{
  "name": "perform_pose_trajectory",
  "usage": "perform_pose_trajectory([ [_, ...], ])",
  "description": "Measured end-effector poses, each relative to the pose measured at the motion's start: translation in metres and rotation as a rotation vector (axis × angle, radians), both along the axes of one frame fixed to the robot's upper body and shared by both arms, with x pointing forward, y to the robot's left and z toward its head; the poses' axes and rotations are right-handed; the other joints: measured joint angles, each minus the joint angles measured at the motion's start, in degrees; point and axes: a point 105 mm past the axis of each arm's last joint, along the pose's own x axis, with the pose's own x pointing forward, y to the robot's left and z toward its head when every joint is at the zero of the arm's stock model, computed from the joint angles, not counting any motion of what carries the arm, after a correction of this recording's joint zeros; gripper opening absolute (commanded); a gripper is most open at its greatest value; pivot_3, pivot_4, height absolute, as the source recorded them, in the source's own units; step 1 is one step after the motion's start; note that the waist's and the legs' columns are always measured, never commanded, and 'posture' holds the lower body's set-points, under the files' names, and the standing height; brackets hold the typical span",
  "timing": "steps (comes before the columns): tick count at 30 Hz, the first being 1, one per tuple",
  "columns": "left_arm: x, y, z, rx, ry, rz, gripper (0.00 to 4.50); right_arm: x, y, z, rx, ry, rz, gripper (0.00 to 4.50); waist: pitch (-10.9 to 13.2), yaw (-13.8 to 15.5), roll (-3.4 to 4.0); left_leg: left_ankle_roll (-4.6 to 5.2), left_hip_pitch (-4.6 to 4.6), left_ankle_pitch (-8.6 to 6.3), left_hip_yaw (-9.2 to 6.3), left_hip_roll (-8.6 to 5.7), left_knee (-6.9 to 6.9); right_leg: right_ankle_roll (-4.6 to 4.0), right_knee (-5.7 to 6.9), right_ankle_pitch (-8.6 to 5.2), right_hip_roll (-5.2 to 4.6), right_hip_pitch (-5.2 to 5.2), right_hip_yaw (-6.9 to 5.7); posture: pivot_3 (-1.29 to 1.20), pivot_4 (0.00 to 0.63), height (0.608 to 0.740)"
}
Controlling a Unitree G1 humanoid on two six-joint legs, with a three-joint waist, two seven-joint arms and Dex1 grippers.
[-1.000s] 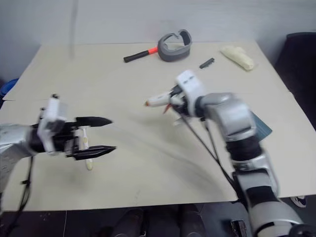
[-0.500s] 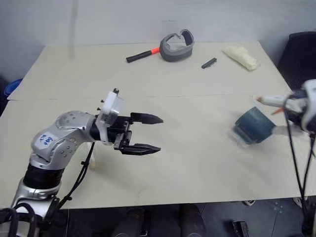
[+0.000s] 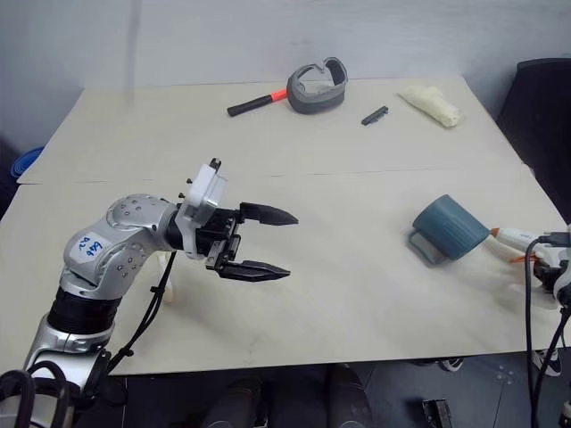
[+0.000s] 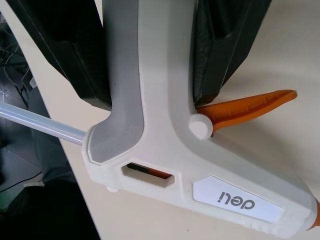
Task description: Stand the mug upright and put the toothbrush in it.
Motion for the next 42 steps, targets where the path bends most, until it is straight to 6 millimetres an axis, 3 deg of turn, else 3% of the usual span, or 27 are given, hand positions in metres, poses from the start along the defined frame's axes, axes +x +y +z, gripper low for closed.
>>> perform_pose_trajectory([
  [3, 0.001, 0.001, -0.001, 0.005, -0.001, 0.006, 4.50, 0.002, 0.002, -0.005, 0.005, -0.019, 0.014, 2.98, 0.0, 0.0, 0.00, 0.05, 0.00, -0.03, 0.02, 0.00, 0.00, 0.06, 0.01, 0.04, -0.02, -0.01, -0.04, 0.00, 0.150, 0.740],
  [7, 0.003, 0.005, -0.001, 0.021, -0.008, 0.024, 4.50, 0.002, 0.001, -0.002, 0.005, -0.045, 0.015, 4.34, 0.0, 0.0, 0.00, 0.12, 0.00, -0.07, 0.02, -0.03, 0.01, 0.14, -0.06, 0.09, -0.04, -0.01, 0.03, 0.00, 0.150, 0.740],
  [11, 0.003, 0.010, -0.004, 0.030, -0.004, 0.044, 4.50, -0.006, 0.005, -0.001, 0.008, 0.005, 0.088, 4.47, 0.0, 0.0, 0.03, 0.17, 0.00, -0.10, 0.02, -0.03, 0.01, 0.14, -0.08, 0.09, -0.04, -0.03, 0.08, 0.00, 0.150, 0.740],
  [14, 0.003, 0.021, -0.007, 0.045, 0.001, 0.094, 4.50, -0.003, 0.023, 0.029, -0.039, -0.008, 0.242, 4.47, 0.0, -0.3, 0.04, 0.23, -0.01, -0.14, 0.00, 0.00, 0.00, 0.15, -0.07, 0.10, -0.01, -0.01, 0.31, 0.00, 0.150, 0.740],
  [17, 0.003, 0.037, -0.002, 0.043, -0.010, 0.168, 4.50, 0.011, 0.069, 0.085, -0.039, -0.156, 0.509, 4.47, 0.1, -1.2, -0.02, 0.24, 0.31, -0.15, 0.07, 0.03, 0.00, 0.15, -0.05, 0.10, 0.04, 0.03, 0.44, 0.00, 0.150, 0.740],
  [19, 0.002, 0.046, 0.001, 0.038, -0.012, 0.208, 4.50, 0.012, 0.100, 0.106, -0.042, -0.202, 0.675, 4.47, 0.1, -1.3, -0.17, 0.22, 0.44, -0.16, 0.02, 0.08, 0.00, 0.12, -0.04, 0.08, 0.06, 0.07, 0.39, 0.00, 0.150, 0.740],
  [20, 0.001, 0.054, 0.000, 0.047, -0.004, 0.251, 4.50, 0.013, 0.125, 0.114, -0.021, -0.219, 0.814, 4.47, 0.1, -1.5, -0.22, 0.18, 0.44, -0.18, 0.03, 0.11, 0.00, 0.12, -0.04, 0.08, 0.10, 0.07, 0.41, 0.00, 0.150, 0.740],
  [22, 0.001, 0.065, -0.003, 0.067, 0.015, 0.324, 4.50, 0.007, 0.179, 0.115, 0.000, -0.190, 1.098, 4.47, 0.1, -1.6, -0.28, 0.18, 0.47, -0.26, 0.04, 0.17, -0.02, 0.11, -0.02, 0.07, 0.10, 0.06, 0.39, 0.00, 0.150, 0.740],
  [23, -0.001, 0.069, -0.002, 0.071, 0.013, 0.349, 4.50, 0.003, 0.197, 0.109, 0.014, -0.157, 1.192, 4.47, 0.2, -1.5, -0.39, 0.16, 0.42, -0.28, 0.00, 0.19, -0.02, 0.11, -0.05, 0.07, 0.11, 0.05, 0.33, 0.00, 0.150, 0.740],
  [26, -0.004, 0.084, -0.004, 0.109, 0.019, 0.447, 4.50, -0.007, 0.223, 0.088, 0.049, -0.047, 1.347, 4.47, 0.2, -0.4, -0.43, 0.26, 0.28, -0.37, -0.01, 0.19, -0.02, 0.19, -0.04, 0.11, -0.01, 0.03, 0.30, 0.00, 0.150, 0.740],
  [30, -0.008, 0.094, -0.005, 0.139, 0.013, 0.533, 4.50, -0.001, 0.221, 0.061, 0.026, 0.068, 1.293, 4.47, 0.2, 0.6, -0.45, 0.46, 0.01, -0.45, 0.02, 0.12, 0.12, 0.46, -0.35, 0.27, -0.28, 0.00, 0.30, 0.00, 0.150, 0.740],
  [34, -0.024, 0.080, 0.007, 0.082, -0.008, 0.442, 4.50, 0.021, 0.193, 0.040, 0.006, 0.118, 0.969, 4.47, 0.1, 0.8, -0.59, 0.34, -0.12, -0.38, 0.06, 0.01, 0.21, 0.54, -0.42, 0.33, -0.50, -0.05, 0.32, 0.00, 0.150, 0.740],
  [37, -0.024, 0.072, 0.012, 0.067, -0.028, 0.425, 4.50, 0.015, 0.190, 0.025, 0.002, 0.199, 0.909, 4.47, 0.1, 1.2, -0.58, 0.28, -0.14, -0.36, 0.07, -0.03, 0.21, 0.53, -0.43, 0.33, -0.39, -0.07, 0.25, 0.00, 0.150, 0.740],
  [42, -0.023, 0.064, 0.009, 0.061, -0.015, 0.410, 4.50, 0.008, 0.186, 0.022, -0.004, 0.249, 0.857, 4.47, 0.1, 1.2, -0.58, 0.51, -0.10, -0.49, 0.09, -0.05, 0.21, 0.48, -0.40, 0.35, -0.17, -0.07, 0.29, 0.00, 0.150, 0.740],
])
